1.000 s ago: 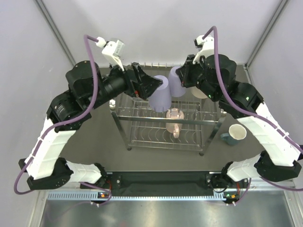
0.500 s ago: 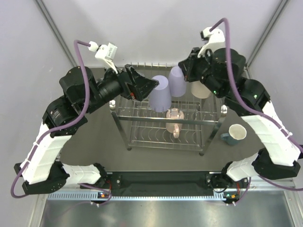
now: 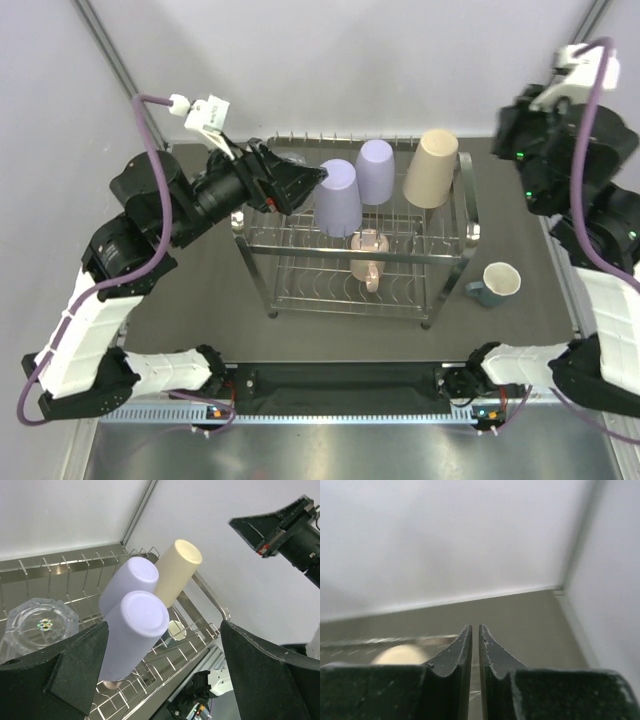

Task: Load the cups into the dish rack

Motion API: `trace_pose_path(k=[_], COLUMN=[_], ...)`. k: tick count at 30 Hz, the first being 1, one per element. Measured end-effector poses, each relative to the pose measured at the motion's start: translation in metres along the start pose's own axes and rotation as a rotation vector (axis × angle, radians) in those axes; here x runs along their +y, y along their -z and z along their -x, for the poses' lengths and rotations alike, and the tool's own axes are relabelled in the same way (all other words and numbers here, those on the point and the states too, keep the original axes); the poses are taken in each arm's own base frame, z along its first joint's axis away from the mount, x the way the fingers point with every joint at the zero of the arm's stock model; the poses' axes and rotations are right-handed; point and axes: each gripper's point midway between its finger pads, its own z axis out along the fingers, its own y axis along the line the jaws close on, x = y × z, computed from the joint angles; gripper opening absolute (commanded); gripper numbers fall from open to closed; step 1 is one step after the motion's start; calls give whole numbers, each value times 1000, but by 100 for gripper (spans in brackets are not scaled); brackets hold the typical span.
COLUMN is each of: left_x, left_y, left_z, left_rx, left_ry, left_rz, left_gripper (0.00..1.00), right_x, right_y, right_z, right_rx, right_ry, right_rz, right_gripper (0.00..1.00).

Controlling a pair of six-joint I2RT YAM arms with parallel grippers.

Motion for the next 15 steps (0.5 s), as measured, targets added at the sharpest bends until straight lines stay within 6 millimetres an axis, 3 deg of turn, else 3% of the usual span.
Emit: trace_pose_path(k=[5,8,11,15], left_x=[0,-2,1,11], left_y=[24,48,74,116], left_z=[15,31,39,41], left_rx=[-72,-137,-186,-245], left_ry=[-6,-24,-44,-56], left_rz=[-3,-12,-10,5], left_gripper=[98,98,98,98], right_x=[-102,-143,-178,-202], right_y=[22,33,29,17], right_z=[2,-16,-54,-130], right_rx=[-38,-15,73,262], right_ry=[54,67,48,-43], right_rz=[-355,-514,-660,-752], right_gripper=[22,31,44,54])
